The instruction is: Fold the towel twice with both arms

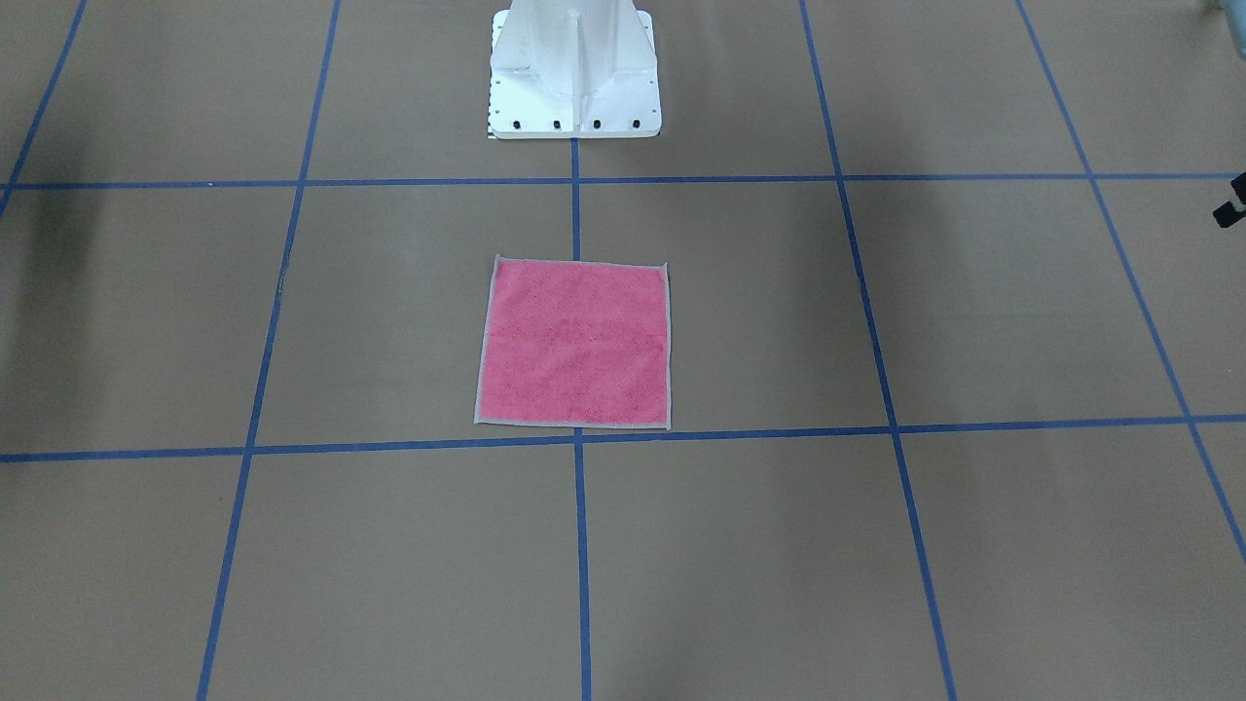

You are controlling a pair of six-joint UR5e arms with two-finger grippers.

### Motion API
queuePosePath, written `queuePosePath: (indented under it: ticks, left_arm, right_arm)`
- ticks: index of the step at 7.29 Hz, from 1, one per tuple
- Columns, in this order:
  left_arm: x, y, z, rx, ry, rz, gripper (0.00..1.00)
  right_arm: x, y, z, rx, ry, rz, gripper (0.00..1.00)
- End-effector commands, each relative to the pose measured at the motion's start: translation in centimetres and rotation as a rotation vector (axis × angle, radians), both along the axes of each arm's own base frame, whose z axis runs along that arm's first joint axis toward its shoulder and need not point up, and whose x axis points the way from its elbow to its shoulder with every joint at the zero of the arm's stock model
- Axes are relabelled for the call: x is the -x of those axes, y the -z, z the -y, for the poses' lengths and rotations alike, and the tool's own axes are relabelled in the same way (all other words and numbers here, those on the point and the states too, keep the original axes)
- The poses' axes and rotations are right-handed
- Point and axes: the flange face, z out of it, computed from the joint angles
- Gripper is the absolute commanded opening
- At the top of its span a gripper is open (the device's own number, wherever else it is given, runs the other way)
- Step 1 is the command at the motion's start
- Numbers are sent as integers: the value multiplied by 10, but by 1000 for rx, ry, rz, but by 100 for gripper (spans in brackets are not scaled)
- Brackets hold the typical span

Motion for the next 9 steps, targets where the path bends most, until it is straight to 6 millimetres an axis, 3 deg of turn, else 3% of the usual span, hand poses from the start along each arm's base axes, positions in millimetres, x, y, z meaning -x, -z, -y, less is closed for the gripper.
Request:
queuePosePath:
  ticks: [1,2,3,4,6,7,9]
  left_arm:
    - [-55,37,4,19,93,-83,100]
    - [-88,55,1,36,87,-114,100]
    - [-121,87,10,61,94,-146,100]
    - [-144,103,13,94,100,-158,100]
    - [-203,141,20,121,117,-158,100]
    - [-242,162,19,129,136,-150,100]
    - [-293,196,13,158,149,-165,100]
  right_arm:
    - [2,-6,-1,-56,2,19,100]
    - [12,3,2,-95,22,26,100]
    - [25,17,3,-109,17,41,100]
    - [62,34,5,-60,-1,52,100]
    - [135,91,13,-19,-107,151,100]
    - [181,115,6,39,-140,203,100]
    - [297,203,7,151,-248,243,100]
